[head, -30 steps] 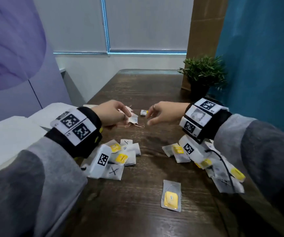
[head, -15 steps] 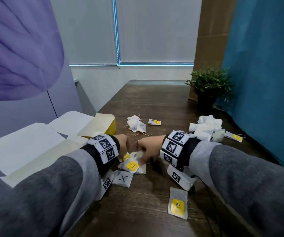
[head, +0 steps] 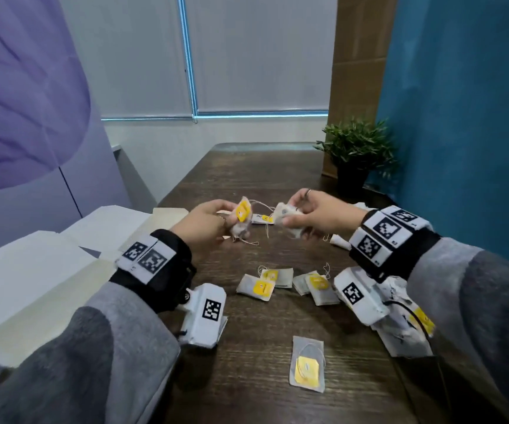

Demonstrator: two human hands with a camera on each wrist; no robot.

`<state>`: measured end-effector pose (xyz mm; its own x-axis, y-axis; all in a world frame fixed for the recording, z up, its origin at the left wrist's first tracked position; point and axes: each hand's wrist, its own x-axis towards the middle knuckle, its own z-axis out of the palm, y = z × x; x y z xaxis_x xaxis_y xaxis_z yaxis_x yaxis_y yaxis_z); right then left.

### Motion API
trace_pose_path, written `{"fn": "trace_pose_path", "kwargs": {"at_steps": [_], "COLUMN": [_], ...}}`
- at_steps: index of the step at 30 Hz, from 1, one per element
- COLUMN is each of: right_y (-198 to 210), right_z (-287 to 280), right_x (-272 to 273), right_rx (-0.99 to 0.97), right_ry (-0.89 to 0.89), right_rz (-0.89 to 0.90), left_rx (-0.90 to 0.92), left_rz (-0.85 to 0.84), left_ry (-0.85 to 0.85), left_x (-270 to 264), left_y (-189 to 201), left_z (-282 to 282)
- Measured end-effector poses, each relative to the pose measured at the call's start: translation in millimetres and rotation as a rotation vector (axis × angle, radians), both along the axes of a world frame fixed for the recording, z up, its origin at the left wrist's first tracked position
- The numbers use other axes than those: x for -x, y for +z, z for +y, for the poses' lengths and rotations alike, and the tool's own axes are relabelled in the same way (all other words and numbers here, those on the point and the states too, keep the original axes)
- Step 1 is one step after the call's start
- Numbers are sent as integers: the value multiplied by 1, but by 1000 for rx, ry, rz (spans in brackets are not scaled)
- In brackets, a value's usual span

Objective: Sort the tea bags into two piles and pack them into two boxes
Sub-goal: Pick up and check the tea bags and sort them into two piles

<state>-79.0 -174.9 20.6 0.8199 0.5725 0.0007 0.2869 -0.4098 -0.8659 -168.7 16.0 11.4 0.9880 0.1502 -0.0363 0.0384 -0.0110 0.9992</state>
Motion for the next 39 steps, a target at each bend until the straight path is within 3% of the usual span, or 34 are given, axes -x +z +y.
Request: {"fn": "trace_pose_path", "kwargs": {"at_steps": [2,5,10,13,16,21,24,27,30,32,37,39], "right_y": [8,16,15,11,7,2,-2,-8,-15,-19,-19,-16], "right_z": [-10,-20,-26,-24,-22,-13,-3,8,17,20,19,16], "right_x": [1,7,14,19,21,20,19,20,20,20,17,13], "right_rx": [-92,-213,-282,-323,-370,-412,-417,-293,-124,-88,-332,-369], "right_ry": [-54,-70,-66,-40,-14,12,12,8,22,44,-12,-70], "right_rz": [-11,-15,46,139,238,281,279,190,68,85,372,373], "left_rx": [247,665,921,930,935,495,504,489,459,464,474,501], "left_rz": [-34,80,177,173,205,142,120,101,84,96,103,108], "left_ry": [17,-49,-421,-507,-432,-88,-161,-226,-213,-163,-20,19], "left_x": [-6,-10,-11,-10,-10,-20,-20,-23,-25,-26,-28,-28], "left_y": [-4,-7,-15,-17,-18,-23,-22,-26,-32,-36,-38,-37], "left_z": [-5,-8,-1,-1,-6,-16,-23,-26,-26,-23,-15,-13]}}
